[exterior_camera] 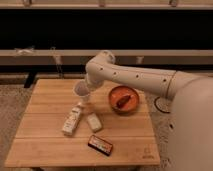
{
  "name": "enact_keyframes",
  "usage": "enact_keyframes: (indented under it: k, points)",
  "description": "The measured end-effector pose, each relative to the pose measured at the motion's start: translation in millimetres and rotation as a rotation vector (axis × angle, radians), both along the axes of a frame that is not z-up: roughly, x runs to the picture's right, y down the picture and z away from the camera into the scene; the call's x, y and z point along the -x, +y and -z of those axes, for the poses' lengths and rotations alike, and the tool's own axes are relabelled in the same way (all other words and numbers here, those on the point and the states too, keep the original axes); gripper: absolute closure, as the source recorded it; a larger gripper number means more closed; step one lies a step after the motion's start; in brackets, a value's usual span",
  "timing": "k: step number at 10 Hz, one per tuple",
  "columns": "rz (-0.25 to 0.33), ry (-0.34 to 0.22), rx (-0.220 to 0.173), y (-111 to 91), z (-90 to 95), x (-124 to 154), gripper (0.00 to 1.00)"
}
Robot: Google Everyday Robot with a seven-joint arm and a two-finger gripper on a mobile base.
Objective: Place the ceramic cup in the ceramic bowl
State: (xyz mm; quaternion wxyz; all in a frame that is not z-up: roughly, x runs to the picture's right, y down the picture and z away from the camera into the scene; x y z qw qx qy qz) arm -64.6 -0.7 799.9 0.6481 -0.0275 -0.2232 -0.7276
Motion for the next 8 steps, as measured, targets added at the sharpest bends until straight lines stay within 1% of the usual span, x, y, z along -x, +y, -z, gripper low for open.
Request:
enact_keyframes:
  k: [2,3,5,7,8]
  points:
    - [-0.051,0.049,-0.007,0.3,-0.5,-40.4,1.00]
    - [-0.068,0.065,-0.011,-0.3,0.1,-53.9,1.00]
    - [-0.124,0.110,-0.024,-0.5,4.4,-90.6,1.00]
    - [-0.163,0.145,-0.038,-1.5,9.5,-117.3,1.00]
    - [-0.175,0.157,-0.043,-2.6,11.2,-123.3,1.00]
